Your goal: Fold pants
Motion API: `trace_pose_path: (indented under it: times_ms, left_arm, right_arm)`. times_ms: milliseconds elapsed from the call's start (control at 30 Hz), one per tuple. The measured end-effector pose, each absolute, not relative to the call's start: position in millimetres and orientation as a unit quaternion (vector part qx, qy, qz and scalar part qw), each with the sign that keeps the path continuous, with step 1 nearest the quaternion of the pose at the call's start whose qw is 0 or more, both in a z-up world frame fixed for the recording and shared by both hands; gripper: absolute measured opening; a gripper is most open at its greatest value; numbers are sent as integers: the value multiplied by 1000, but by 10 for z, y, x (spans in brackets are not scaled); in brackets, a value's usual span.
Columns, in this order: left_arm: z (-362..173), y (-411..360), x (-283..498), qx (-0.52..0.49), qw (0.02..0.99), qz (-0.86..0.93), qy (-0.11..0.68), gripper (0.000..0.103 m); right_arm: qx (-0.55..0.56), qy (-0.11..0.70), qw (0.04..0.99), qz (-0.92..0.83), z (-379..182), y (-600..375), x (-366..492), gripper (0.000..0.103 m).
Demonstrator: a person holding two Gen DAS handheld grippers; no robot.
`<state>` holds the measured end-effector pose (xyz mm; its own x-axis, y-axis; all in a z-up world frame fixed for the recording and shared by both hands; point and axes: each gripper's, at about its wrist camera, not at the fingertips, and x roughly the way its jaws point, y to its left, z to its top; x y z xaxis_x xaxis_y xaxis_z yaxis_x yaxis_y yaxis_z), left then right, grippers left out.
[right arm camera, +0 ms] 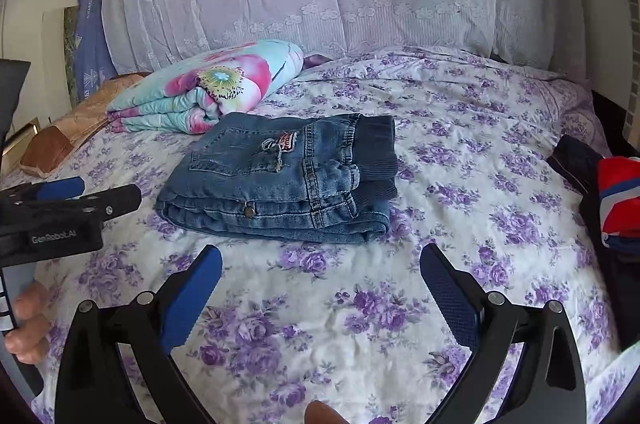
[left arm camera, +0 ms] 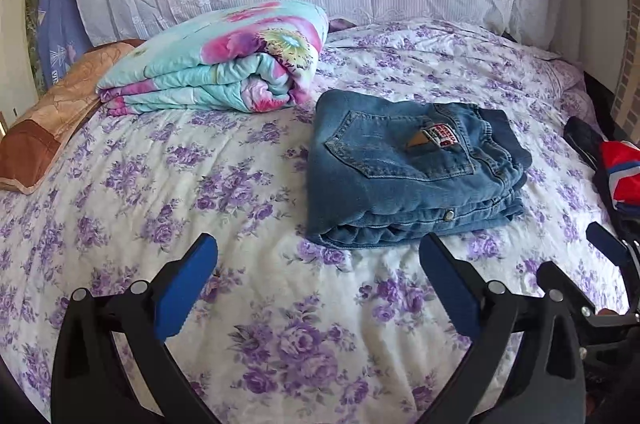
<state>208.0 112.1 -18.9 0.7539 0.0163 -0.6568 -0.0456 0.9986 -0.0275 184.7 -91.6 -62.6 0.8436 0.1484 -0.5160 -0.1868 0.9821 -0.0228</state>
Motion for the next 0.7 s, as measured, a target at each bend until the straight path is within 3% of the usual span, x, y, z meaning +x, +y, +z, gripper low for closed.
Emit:
trace_pose_path:
  times_ms: [700]
  left_arm:
    - [-213,1011,2050,-5,936,-2,352,99]
  right_arm:
    - [-47,279,955,85,-684,-876,1841,100]
